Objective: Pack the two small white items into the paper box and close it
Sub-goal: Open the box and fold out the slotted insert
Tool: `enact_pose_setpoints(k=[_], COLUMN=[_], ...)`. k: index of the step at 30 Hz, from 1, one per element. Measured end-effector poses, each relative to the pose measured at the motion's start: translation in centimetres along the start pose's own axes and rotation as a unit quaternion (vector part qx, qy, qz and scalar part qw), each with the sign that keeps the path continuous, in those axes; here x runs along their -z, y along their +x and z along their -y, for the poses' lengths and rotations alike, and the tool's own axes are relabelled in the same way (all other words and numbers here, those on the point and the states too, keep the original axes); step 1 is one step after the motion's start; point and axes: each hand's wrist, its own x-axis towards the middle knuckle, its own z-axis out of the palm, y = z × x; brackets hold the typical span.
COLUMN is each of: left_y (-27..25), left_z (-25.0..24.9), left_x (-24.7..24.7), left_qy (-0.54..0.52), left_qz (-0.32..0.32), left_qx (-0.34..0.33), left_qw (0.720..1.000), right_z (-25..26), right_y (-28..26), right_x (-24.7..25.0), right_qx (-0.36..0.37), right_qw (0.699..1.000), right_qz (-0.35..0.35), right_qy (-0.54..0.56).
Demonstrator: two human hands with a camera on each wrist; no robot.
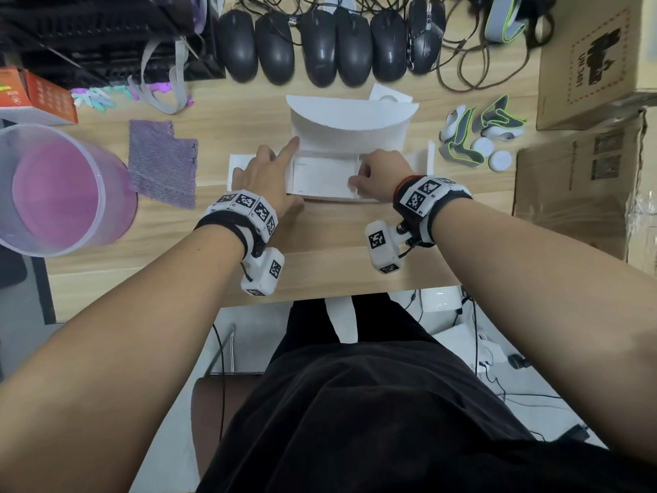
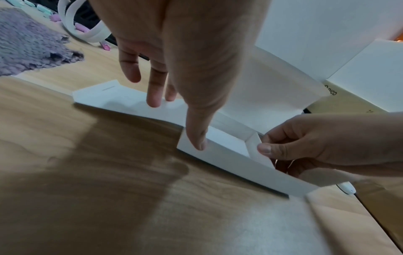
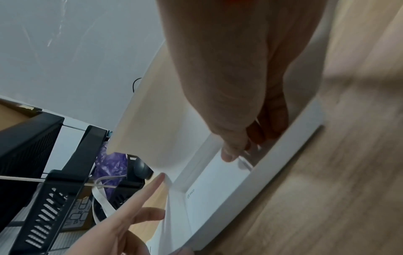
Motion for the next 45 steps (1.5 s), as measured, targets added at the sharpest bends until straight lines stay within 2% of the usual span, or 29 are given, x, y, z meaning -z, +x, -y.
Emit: enact_pose_setpoints(k=[3, 6, 9, 14, 16, 20, 22, 26, 32, 38, 41, 43, 45], left_y=[0.1, 0.1, 0.0, -0.8, -1.1, -1.0, -0.7, -0.4, -0.2, -0.3, -0.2, -0.2, -0.2], left_z=[0.0, -0.2, -0.8, -0.9, -0.4, 0.1, 0.2, 0.9, 1.6, 1.2, 1.0, 0.9, 0.8], left_x=[-0.2, -0.6, -0.6, -1.5, -1.8, -1.6, -1.5, -1.9, -2.2, -2.1, -2.0, -1.9, -1.8], left_qy=[0.06, 0.048, 0.018, -0.016, -0.046, -0.069, -0.075, -0.093, -0.076, -0.056, -0.041, -0.034, -0.031], left_qz=[-0.044, -0.079, -0.074, -0.05, -0.042, -0.006, 0.01, 0.032, 0.042, 0.035, 0.03, 0.033, 0.033], left_qx=[-0.015, -0.024, -0.022, 0.0, 0.013, 0.036, 0.043, 0.046, 0.047, 0.036, 0.03, 0.031, 0.028], left_qw=[0.997, 0.995, 0.997, 0.999, 0.998, 0.997, 0.996, 0.994, 0.995, 0.997, 0.998, 0.998, 0.999], right_z=[-0.6, -0.7, -0.4, 0.4, 0.5, 0.2, -0.3, -1.7, -2.6, -3.0, -2.8, -2.1, -0.5], right_y=[-0.1, -0.2, -0.4, -1.8, -2.1, -1.5, -0.7, 1.1, 3.1, 3.4, 2.6, 1.7, 0.5], right_x=[0.5, 0.5, 0.4, 1.3, 2.7, 6.1, 7.0, 6.7, 5.7, 5.9, 7.2, 8.8, 10.5], right_qx=[-0.02, -0.025, -0.002, 0.049, 0.035, 0.0, -0.023, -0.062, -0.066, -0.114, -0.148, -0.136, -0.078], right_qw=[0.998, 0.999, 1.0, 0.994, 0.999, 0.991, 0.985, 0.993, 0.995, 0.983, 0.961, 0.942, 0.933], right_qz=[-0.046, -0.03, -0.01, 0.064, 0.037, -0.112, -0.142, -0.101, -0.063, -0.146, -0.232, -0.301, -0.337], right_qy=[0.024, 0.017, -0.01, -0.08, -0.018, 0.07, 0.099, 0.027, -0.033, -0.008, 0.022, 0.064, 0.105])
